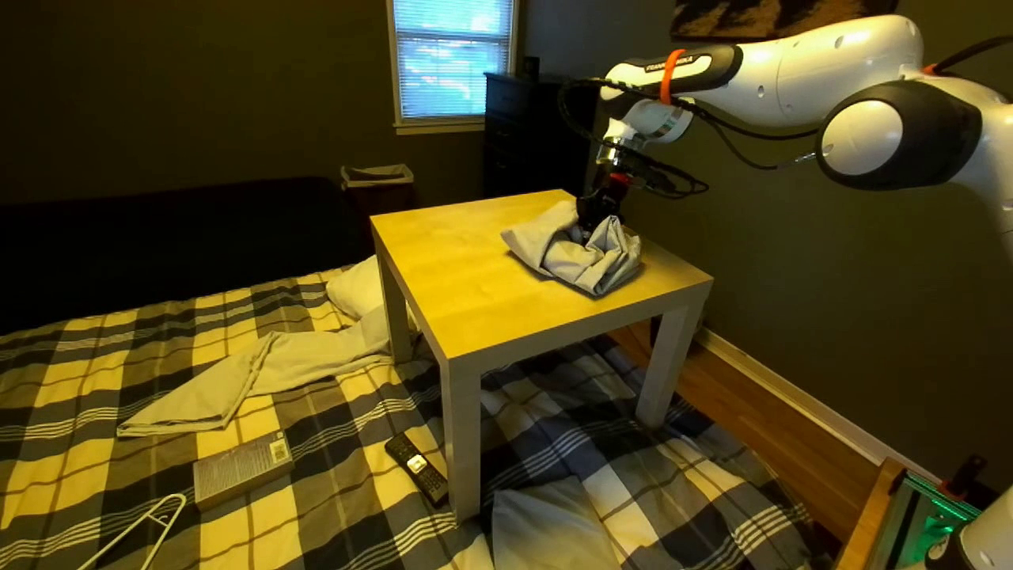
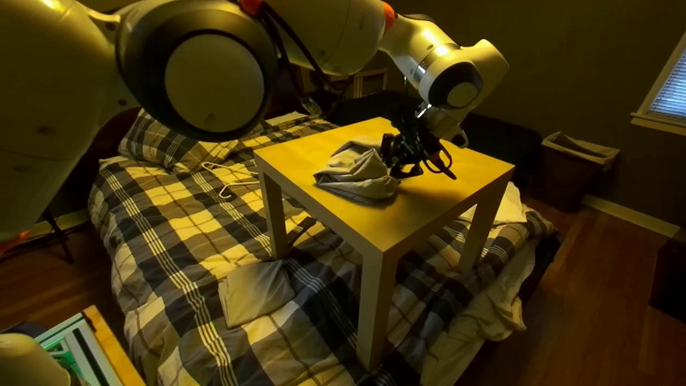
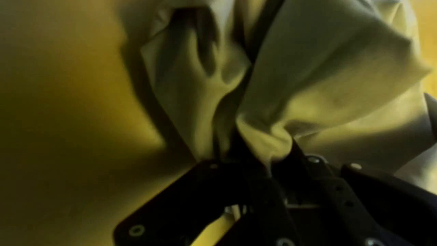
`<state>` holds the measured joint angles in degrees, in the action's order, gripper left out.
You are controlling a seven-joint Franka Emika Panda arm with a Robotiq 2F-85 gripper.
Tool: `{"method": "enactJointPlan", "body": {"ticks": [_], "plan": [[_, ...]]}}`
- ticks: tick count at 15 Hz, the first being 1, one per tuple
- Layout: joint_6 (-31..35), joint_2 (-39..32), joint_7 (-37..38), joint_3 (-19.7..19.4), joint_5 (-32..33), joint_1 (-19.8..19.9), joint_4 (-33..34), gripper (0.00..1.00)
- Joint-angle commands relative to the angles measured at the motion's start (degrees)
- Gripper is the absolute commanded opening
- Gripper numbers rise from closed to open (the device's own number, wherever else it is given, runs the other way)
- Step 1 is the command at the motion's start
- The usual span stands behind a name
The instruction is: Fold the pillowcase on the table from the left to right.
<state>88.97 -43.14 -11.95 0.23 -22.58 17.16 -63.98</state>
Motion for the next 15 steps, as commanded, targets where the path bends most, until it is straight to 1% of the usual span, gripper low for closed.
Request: {"method": "enactJointPlan", "body": {"ticks": [1,2,4,7,10,11,12,13,14,15], "plan": [[6.89,1.50,-0.46,-2.01,5.32,-2.60,-0.79,0.53],[9.48,2.36,-0.45,-2.27,6.68,-3.27,-1.28,0.61],[14.94,4.22,-0.31,-2.70,9.29,-4.61,-2.62,0.75],[23.29,6.42,0.22,-4.15,14.33,-7.08,-4.18,0.99],[31.44,8.11,2.34,-6.24,19.59,-9.59,-6.44,1.00],[33.47,8.91,4.36,-6.88,20.49,-10.34,-7.57,1.00],[33.99,9.94,7.67,-7.26,20.27,-11.01,-8.82,1.00],[33.20,11.19,10.29,-7.51,20.07,-11.66,-10.02,1.00],[29.78,12.48,13.54,-6.38,19.91,-11.42,-10.70,1.00],[27.01,13.62,16.50,-6.37,19.51,-11.98,-11.59,1.00]]}}
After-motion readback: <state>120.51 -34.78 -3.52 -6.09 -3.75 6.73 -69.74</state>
